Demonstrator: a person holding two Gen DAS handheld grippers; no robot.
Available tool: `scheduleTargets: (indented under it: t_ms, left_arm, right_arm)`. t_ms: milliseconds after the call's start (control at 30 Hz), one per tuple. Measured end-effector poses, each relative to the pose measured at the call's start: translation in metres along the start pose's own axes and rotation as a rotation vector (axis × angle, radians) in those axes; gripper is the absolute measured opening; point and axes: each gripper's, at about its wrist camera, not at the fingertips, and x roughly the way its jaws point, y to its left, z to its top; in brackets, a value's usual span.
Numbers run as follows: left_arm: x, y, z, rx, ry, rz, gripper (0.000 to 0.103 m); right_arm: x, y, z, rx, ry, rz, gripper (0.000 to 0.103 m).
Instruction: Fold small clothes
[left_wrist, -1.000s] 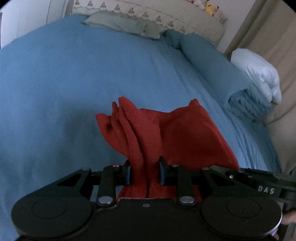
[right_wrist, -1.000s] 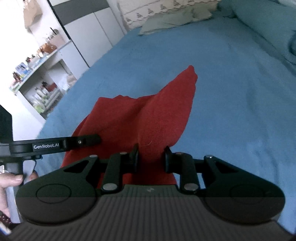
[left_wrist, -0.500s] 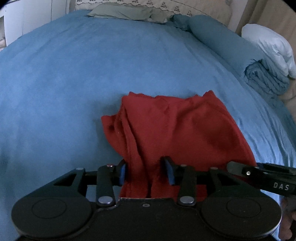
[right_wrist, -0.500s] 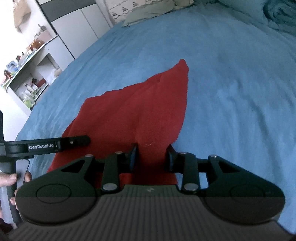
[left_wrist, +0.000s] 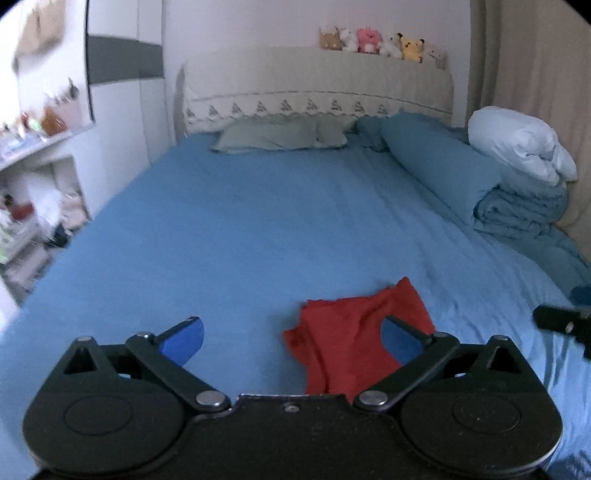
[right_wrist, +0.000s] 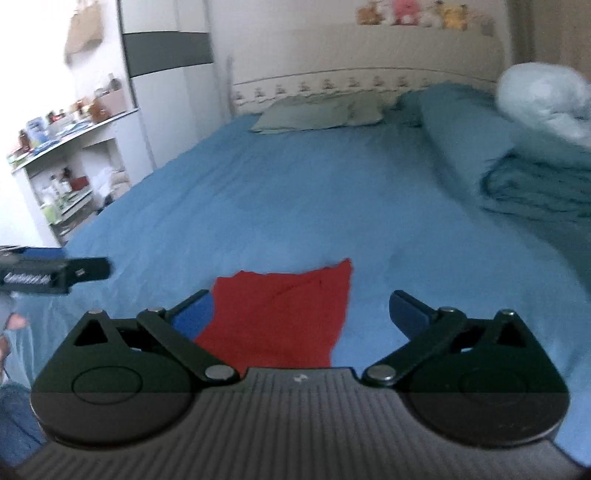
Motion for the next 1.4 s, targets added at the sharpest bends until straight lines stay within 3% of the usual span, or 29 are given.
scheduleTargets:
  t_ms: [167,400,667,1400]
  left_arm:
    - [-0.052,-0.004,-0.025,0.017,0.019,0.054,0.103]
    - [-0.079,-0.015,-0.072,0.010,0.080,0.057,0.103]
    - [-0.090,-0.022,-0.095,0.016,0.119,0.022,0.103]
    - [-0.092,-0.036,-0.093,0.055,0.085,0.015,0.103]
  right_arm:
    - [-0.064,0.023,-0.007,-0.039,0.007,-0.152,0.103]
    - [-0.103,0.043,-0.050,-0.053,0.083,-0.239,0.103]
    - [-0.113,0.042,-0.095,0.020,0.176,-0.242,0.103]
    - [-0.112,0.044,-0.101,0.035,0.199,-0.242,0.103]
